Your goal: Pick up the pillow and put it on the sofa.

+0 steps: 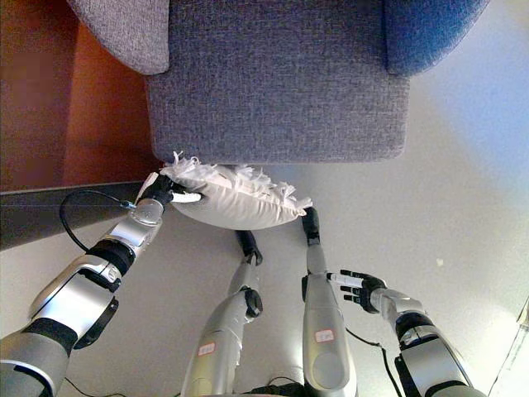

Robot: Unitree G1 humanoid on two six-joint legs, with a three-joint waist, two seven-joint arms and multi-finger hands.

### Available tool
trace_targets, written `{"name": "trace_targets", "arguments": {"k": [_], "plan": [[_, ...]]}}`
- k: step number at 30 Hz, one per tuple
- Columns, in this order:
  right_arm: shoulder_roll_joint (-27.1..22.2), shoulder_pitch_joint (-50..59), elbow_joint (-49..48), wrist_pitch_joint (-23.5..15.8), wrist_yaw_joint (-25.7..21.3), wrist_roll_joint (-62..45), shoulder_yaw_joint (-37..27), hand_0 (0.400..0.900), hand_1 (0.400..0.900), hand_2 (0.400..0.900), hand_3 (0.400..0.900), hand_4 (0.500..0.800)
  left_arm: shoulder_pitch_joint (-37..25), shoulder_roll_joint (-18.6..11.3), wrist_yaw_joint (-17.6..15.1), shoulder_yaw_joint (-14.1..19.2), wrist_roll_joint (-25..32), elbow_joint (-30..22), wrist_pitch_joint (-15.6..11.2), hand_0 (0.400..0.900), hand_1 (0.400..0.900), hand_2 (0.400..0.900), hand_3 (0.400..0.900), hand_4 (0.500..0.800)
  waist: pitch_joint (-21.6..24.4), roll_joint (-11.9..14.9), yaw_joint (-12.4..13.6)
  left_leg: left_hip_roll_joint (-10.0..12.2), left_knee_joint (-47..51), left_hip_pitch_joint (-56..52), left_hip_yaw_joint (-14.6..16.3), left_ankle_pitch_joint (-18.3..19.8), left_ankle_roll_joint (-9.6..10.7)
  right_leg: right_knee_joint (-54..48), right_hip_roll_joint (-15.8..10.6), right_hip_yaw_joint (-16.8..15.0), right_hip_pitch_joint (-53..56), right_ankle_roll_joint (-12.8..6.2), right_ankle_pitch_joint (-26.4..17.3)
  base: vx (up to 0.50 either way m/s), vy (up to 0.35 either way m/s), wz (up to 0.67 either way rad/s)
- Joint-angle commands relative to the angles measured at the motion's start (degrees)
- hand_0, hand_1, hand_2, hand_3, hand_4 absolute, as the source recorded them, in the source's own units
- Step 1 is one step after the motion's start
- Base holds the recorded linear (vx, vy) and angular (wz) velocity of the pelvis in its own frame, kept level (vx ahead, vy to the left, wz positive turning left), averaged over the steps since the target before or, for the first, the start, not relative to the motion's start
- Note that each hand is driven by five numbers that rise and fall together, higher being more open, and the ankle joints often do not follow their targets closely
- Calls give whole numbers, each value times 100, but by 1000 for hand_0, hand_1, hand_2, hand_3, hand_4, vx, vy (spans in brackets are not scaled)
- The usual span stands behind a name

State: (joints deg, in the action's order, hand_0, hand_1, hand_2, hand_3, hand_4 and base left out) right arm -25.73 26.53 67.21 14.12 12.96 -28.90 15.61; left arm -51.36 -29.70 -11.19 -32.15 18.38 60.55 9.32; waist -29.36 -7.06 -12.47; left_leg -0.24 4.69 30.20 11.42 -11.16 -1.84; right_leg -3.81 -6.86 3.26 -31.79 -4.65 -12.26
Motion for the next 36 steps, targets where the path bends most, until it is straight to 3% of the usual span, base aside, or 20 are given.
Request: {"name": "trace_targets", "arguments": {"k": [1, 7, 8, 9, 15, 25, 36], "plan": [[-115, -175, 105, 84, 90, -158, 227, 900, 900, 900, 900, 800, -768, -6, -13, 275, 105, 555, -169, 900, 900, 900, 900, 800, -43, 167, -51, -77, 16, -79, 262, 7, 744, 301, 165, -377, -359, -394, 2, 7, -34, 6], [-101, -46, -5, 217, 93, -225, 254, 900, 900, 900, 900, 800, -1128, 78, -12, 214, 266, 524, -78, 900, 900, 900, 900, 800, -43, 179, -116, -39, 16, 133, 321, -35, 759, 310, 192, -405, -569, -402, -13, 5, -11, -1], [-109, -34, -1, 226, 110, -223, 254, 900, 900, 900, 900, 800, -1200, 76, -4, 201, 296, 519, -65, 616, 616, 616, 616, 629, -43, 183, -128, -29, 16, 182, 335, -42, 769, 299, 190, -408, -604, -406, -13, 0, 0, 0], [-117, -27, 0, 246, 127, -215, 254, 900, 900, 900, 900, 800, -1256, 71, 4, 190, 307, 520, -71, 400, 400, 400, 400, 500, -43, 185, -136, -23, 14, 218, 344, -51, 777, 295, 193, -410, -633, -407, -15, 2, -6, -4], [-135, -76, 14, 187, 161, -172, 222, 900, 900, 900, 900, 800, -1418, 87, -104, 127, 461, 334, 53, 400, 400, 400, 400, 500, -43, 157, -164, -3, -1, 382, 373, -60, 781, 342, 208, -428, -813, -409, 8, 3, 0, -3], [-167, -53, 72, 71, 229, -154, 194, 900, 900, 900, 900, 800, -1351, 106, -85, 141, 466, 349, 23, 400, 400, 400, 400, 500, -43, 133, -152, 14, -15, 314, 375, -43, 808, 369, 189, -408, -762, -408, 50, 2, 0, 0], [-71, -59, 74, 91, 183, -221, 154, 900, 900, 900, 900, 800, -1103, 234, 315, 45, 335, 127, -87, 400, 400, 400, 400, 500, -43, 141, -99, -20, -29, -252, 316, 75, 774, 414, 146, -268, -218, -389, 157, -9, -23, 5]]}}
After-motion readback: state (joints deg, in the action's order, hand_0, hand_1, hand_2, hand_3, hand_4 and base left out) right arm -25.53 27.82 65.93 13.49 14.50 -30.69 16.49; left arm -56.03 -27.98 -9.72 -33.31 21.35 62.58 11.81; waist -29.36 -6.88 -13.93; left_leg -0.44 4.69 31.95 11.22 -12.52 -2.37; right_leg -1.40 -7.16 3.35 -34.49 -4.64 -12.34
